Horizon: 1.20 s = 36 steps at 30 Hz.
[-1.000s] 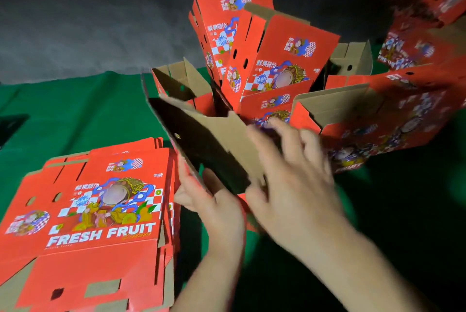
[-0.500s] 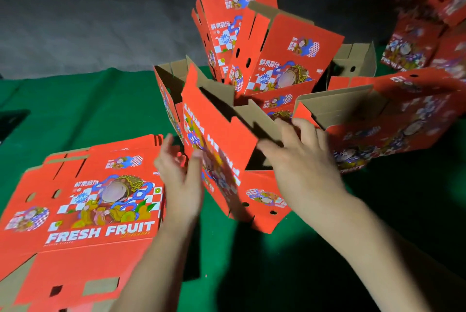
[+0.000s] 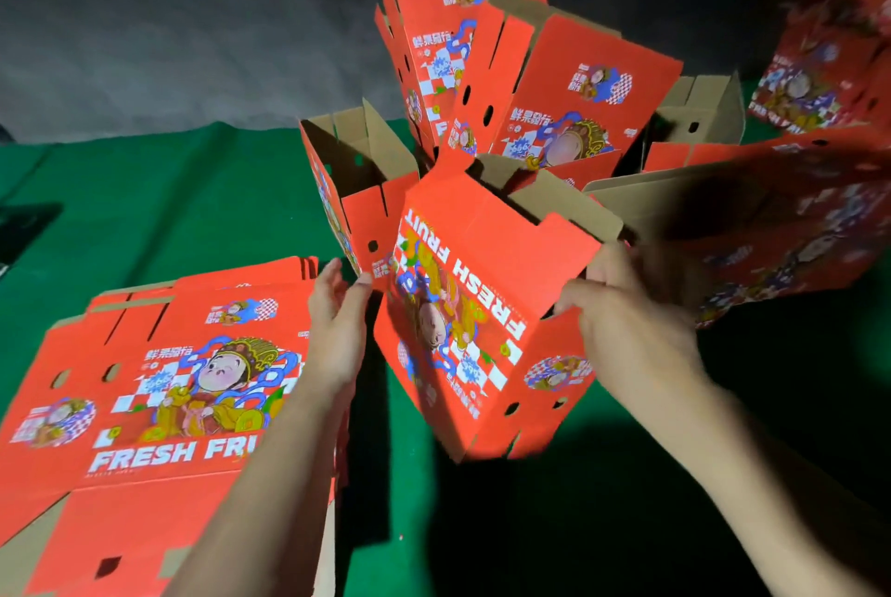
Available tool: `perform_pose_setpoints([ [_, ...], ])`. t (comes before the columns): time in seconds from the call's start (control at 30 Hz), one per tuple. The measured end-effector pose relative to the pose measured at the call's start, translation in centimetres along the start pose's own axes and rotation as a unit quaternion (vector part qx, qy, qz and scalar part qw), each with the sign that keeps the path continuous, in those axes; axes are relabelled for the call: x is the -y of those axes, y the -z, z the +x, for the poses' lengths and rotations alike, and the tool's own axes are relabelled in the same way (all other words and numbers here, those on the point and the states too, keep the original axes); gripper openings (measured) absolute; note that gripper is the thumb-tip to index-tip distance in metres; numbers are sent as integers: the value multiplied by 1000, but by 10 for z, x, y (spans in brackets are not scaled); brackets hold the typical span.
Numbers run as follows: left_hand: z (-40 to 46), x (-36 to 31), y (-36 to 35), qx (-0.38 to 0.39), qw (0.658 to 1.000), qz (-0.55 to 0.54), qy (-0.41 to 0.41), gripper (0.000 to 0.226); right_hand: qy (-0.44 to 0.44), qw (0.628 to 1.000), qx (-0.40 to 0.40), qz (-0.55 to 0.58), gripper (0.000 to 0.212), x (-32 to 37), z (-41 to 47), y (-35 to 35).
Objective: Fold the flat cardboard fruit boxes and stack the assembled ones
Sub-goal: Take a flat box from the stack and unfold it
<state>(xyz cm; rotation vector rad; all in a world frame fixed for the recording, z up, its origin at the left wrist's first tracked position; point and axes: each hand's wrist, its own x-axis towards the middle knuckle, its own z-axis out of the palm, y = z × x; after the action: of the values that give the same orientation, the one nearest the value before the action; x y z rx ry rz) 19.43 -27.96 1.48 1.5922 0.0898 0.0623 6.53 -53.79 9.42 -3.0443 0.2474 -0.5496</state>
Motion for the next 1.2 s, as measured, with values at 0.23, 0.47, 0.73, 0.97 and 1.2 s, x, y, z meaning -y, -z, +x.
perform_pose_setpoints([
  [0.23,-6,-15,16,81,993,-79,-18,69,-75,937,-217,263,24,-21,13,-33],
  [0.47,-45,-16,27,86,990,52,-102,27,-45,891,30,450,35,-35,-10,-49],
  [0.73,-74,-20,44,61,944,230,-228,16,-114,863,66,488,41,-28,-17,-47],
  [0.97,-71,-33,81,131,856,443,-232,18,-140,933,95,318,66,-29,-25,-45],
  [1.2,-66,-52,83,273,881,374,-99,55,-124,892,44,432,27,-22,-33,-32],
])
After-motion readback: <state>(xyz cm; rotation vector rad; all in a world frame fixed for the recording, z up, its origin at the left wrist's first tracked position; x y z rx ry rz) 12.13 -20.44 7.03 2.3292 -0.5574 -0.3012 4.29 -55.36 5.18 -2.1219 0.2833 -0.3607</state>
